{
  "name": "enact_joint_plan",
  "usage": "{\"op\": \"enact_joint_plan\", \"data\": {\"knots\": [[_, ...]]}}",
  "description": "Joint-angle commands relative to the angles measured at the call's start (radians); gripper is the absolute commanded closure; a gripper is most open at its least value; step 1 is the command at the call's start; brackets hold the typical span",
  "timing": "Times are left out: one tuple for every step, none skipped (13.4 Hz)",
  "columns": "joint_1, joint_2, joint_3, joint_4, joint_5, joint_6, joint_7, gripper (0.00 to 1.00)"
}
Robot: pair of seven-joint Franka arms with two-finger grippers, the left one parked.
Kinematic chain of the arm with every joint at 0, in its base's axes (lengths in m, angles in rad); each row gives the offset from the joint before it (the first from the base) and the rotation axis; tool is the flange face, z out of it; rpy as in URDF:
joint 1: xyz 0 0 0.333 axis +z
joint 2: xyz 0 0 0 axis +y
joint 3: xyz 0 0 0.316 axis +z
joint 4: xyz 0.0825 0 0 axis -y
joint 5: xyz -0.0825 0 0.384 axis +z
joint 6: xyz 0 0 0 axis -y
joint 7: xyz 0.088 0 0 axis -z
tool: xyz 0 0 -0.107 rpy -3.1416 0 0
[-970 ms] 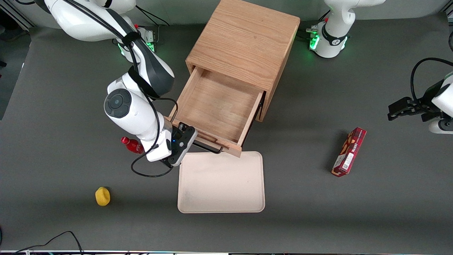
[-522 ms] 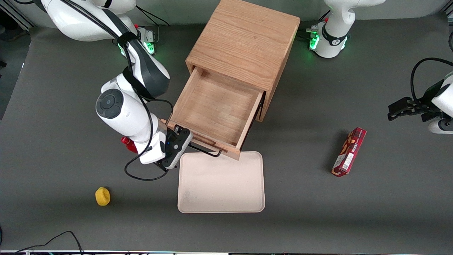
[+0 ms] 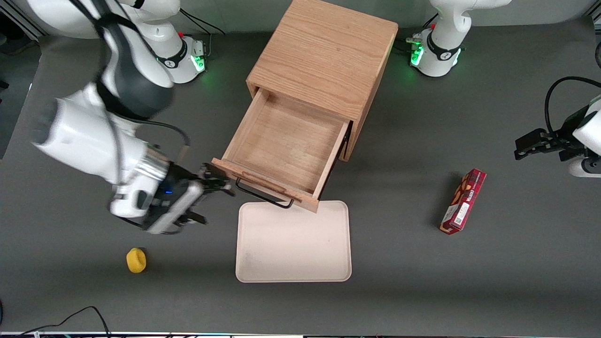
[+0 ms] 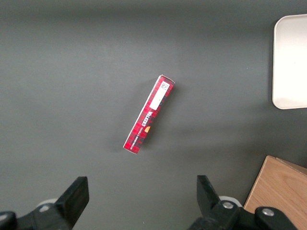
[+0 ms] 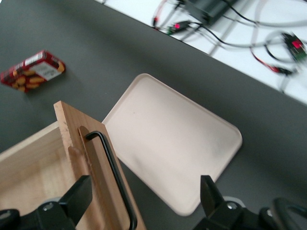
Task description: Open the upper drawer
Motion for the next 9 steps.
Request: {"op": "enact_joint_plan", "data": {"knots": [[-0.085, -0.208, -0.046, -0.115, 0.012, -0.182, 0.245, 0.0], [-0.084, -0.255, -0.098, -0.126, -0.011, -0.266, 0.282, 0.0], [-0.088, -0.286, -0.13, -0.126, -0.057, -0.346, 0.296, 0.0], [-0.122, -0.328, -0.143, -0.126, -0.16, -0.449, 0.32, 0.0], [-0.139, -0.346, -0.145, -0.126, -0.218, -0.498, 0.327, 0.0], [-0.143, -0.359, -0.148, -0.126, -0.252, -0.534, 0.327, 0.0], [-0.157, -0.366, -0.148, -0.125, -0.282, -0.542, 0.327, 0.0], [-0.163, -0.366, -0.148, -0.125, -0.299, -0.542, 0.325, 0.0], [-0.163, -0.366, -0.148, -0.125, -0.302, -0.54, 0.324, 0.0]]}}
